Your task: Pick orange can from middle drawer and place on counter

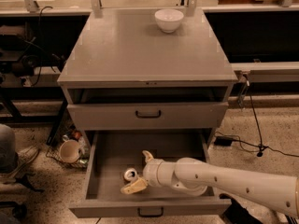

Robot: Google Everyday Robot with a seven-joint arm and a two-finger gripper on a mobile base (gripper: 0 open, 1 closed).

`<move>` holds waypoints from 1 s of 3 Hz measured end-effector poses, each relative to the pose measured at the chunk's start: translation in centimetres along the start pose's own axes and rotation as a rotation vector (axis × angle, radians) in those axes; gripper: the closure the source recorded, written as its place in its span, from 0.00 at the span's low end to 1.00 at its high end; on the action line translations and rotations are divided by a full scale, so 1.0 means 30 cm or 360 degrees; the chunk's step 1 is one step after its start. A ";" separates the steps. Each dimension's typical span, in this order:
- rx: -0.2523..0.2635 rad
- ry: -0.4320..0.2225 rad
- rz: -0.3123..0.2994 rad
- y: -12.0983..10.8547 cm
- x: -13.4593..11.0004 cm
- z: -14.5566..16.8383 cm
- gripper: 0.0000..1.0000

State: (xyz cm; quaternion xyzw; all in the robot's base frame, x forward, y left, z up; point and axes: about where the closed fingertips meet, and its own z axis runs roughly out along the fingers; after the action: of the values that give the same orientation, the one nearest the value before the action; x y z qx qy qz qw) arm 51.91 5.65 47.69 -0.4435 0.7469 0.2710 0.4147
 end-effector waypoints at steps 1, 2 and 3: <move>0.0000 -0.0022 0.0016 -0.022 0.021 0.060 0.00; 0.0014 -0.0055 0.0045 -0.059 0.049 0.107 0.00; 0.0020 -0.0074 0.0060 -0.077 0.065 0.128 0.00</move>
Offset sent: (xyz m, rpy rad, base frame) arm 0.0358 0.0085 -0.0404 0.0530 0.0023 -0.0452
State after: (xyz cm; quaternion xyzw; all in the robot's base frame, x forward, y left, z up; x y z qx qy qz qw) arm 54.91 6.69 43.96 -0.4203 0.7469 0.2843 0.4297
